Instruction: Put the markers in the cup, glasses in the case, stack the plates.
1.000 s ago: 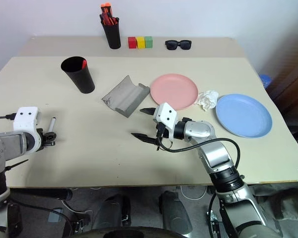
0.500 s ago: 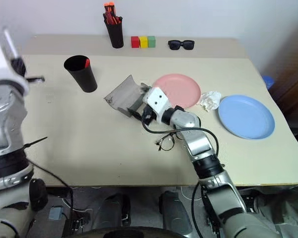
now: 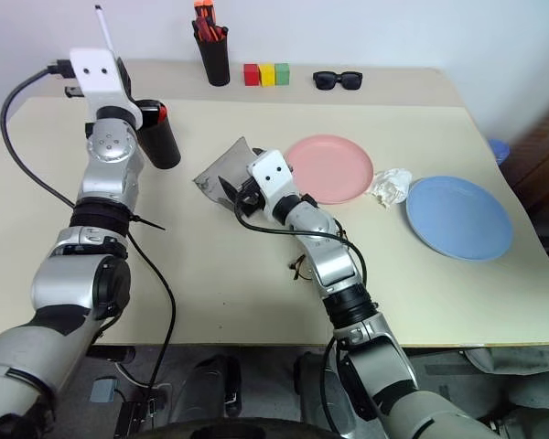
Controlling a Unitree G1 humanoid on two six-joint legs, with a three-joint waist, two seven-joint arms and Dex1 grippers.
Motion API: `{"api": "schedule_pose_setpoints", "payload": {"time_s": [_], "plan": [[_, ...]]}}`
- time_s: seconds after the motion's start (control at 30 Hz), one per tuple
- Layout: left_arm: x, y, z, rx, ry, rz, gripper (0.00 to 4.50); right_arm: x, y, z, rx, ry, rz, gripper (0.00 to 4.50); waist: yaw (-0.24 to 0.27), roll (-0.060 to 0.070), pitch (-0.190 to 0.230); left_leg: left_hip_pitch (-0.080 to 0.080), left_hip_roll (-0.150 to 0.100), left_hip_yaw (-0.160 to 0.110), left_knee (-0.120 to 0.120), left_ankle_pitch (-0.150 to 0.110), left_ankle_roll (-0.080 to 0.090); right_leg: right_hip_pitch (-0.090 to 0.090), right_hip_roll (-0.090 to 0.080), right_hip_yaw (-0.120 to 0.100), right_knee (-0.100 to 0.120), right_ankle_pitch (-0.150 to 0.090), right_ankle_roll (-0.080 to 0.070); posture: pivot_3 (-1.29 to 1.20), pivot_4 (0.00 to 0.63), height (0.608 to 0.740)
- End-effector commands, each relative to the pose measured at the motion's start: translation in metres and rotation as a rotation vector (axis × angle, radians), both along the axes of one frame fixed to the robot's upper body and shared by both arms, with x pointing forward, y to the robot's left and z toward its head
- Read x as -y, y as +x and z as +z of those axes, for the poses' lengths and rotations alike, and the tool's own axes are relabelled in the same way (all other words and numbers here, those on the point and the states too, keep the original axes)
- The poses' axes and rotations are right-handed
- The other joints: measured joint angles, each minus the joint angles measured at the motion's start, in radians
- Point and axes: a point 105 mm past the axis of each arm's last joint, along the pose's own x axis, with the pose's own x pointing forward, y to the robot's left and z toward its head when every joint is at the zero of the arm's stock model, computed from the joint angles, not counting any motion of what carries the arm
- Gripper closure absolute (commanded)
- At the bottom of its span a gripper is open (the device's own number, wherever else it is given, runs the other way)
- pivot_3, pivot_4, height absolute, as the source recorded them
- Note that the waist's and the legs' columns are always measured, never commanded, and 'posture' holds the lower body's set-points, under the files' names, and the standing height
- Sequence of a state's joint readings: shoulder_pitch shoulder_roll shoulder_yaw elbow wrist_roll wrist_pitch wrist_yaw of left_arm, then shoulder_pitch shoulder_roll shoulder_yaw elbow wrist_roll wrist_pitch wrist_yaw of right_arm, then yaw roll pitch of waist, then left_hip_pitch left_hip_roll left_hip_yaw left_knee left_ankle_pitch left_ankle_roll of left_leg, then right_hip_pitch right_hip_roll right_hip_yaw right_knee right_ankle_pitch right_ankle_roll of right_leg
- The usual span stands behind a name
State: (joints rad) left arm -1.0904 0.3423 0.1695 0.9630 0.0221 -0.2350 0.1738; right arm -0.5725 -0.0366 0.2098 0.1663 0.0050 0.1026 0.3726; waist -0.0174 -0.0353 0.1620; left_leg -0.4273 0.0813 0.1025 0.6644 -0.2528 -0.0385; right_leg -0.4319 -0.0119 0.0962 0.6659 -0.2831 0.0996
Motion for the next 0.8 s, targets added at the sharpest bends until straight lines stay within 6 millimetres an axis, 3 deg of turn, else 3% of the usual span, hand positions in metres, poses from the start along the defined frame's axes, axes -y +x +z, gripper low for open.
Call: {"api": "schedule_pose_setpoints", "payload": {"time_s": [0.03,0.1,0.23,0.4,0.6,0.73,0.8], "plan": [[0.010,0.000,0.017,0.067,0.004,-0.033,4.46,0.005,-0.004,0.020,0.063,0.051,-0.019,0.00,0.001,0.000,0.000,0.000,0.000,0.000,0.000,0.000,0.000,0.000,0.000,0.000,0.000,0.000,0.000,0.00,0.150,0.722],[0.010,0.000,0.012,0.059,-0.002,-0.032,4.46,0.007,-0.004,0.020,0.062,0.050,-0.026,0.00,0.001,0.000,0.000,0.000,0.000,0.000,0.001,0.000,0.000,0.000,0.000,0.000,0.000,0.000,0.000,0.00,0.150,0.722],[0.009,0.000,0.006,0.052,-0.009,-0.018,2.76,0.008,-0.004,0.020,0.061,0.049,-0.027,0.00,0.000,0.000,0.000,0.000,0.000,0.000,0.001,0.000,0.000,0.000,0.000,0.000,0.001,0.000,0.000,0.00,0.150,0.722],[0.005,-0.002,0.006,0.063,-0.024,0.007,0.17,0.005,-0.005,0.018,0.055,0.047,-0.009,0.00,0.000,0.000,0.000,0.000,0.000,0.000,0.001,0.000,0.000,0.000,0.000,0.000,0.001,0.000,0.000,0.00,0.150,0.722],[0.005,-0.009,0.022,0.130,-0.050,-0.034,0.17,0.008,-0.004,0.016,0.052,0.029,-0.002,0.00,0.001,0.000,0.000,0.000,0.000,0.000,0.001,0.000,0.000,0.000,0.000,0.000,0.001,0.000,0.000,0.00,0.150,0.722],[0.029,-0.018,0.026,0.108,-0.032,-0.259,0.17,0.021,-0.005,0.015,0.056,-0.013,0.004,0.00,-0.001,0.000,0.000,0.000,0.000,0.000,0.001,0.000,0.000,0.000,0.000,0.000,0.001,0.000,0.000,0.00,0.150,0.722],[0.057,-0.030,0.016,0.016,0.028,-0.446,0.08,0.036,-0.004,0.014,0.062,-0.053,-0.004,0.00,-0.001,0.000,0.000,0.000,0.000,0.000,0.001,0.000,0.000,0.000,0.000,0.000,0.001,0.000,0.000,0.00,0.150,0.722]]}}
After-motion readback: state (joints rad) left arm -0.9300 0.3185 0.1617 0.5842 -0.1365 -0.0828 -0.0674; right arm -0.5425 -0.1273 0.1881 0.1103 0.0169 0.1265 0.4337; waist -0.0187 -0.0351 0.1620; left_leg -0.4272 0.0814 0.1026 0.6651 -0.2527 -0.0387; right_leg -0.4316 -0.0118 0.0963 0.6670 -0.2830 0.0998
